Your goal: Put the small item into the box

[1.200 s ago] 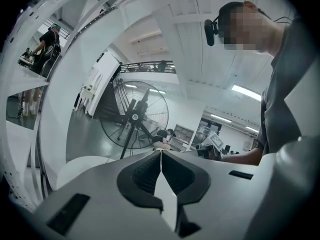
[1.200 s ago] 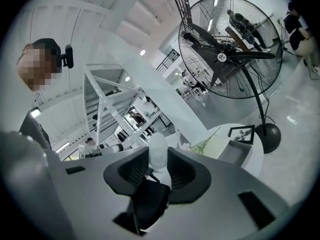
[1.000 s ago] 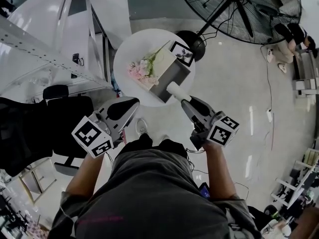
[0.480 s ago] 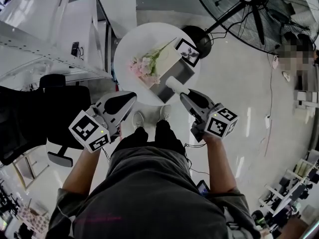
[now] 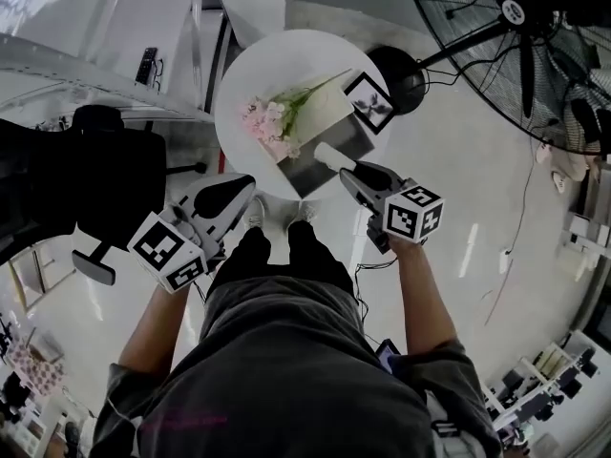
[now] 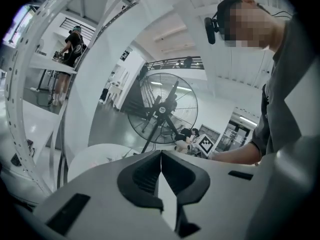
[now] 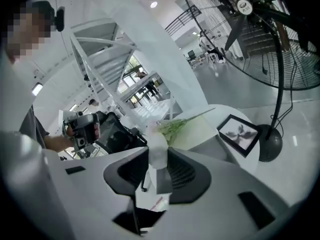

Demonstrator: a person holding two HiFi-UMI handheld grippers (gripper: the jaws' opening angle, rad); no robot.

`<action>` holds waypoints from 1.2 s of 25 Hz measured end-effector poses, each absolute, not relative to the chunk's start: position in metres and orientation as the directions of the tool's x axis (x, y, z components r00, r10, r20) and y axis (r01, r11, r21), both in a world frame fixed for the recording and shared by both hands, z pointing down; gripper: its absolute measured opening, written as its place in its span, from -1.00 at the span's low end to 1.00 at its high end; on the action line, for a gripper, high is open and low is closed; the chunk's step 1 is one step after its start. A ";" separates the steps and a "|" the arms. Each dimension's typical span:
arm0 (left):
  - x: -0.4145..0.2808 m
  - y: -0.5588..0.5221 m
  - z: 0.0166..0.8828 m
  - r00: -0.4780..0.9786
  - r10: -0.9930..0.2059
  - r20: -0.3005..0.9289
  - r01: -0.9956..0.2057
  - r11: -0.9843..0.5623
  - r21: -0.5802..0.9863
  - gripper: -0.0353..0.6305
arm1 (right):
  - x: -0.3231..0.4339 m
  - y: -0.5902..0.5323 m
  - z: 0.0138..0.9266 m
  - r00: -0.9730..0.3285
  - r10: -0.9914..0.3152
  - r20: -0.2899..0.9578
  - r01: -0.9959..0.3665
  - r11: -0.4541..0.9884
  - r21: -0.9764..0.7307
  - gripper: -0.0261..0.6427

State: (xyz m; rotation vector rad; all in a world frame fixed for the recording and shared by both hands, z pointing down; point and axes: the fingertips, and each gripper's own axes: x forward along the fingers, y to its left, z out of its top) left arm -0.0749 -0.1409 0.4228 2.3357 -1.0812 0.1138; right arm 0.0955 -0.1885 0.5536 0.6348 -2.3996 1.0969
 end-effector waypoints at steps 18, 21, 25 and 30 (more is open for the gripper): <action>-0.052 -0.137 0.464 0.519 -0.765 0.380 -0.821 -0.323 0.470 -0.84 | 0.094 -0.211 0.671 -0.687 0.102 0.719 -0.428 0.742 -0.515 -0.56; -0.054 -0.131 0.468 0.501 -0.772 0.392 -0.829 -0.296 0.475 -0.84 | 0.090 -0.209 0.683 -0.646 0.141 0.750 -0.398 0.776 -0.489 -0.55; -0.057 -0.127 0.474 0.492 -0.775 0.397 -0.830 -0.279 0.483 -0.84 | 0.083 -0.203 0.695 -0.596 0.194 0.779 -0.350 0.811 -0.469 -0.55; -0.061 -0.121 0.481 0.489 -0.773 0.403 -0.828 -0.267 0.493 -0.84 | 0.073 -0.194 0.707 -0.549 0.257 0.795 -0.304 0.825 -0.477 -0.55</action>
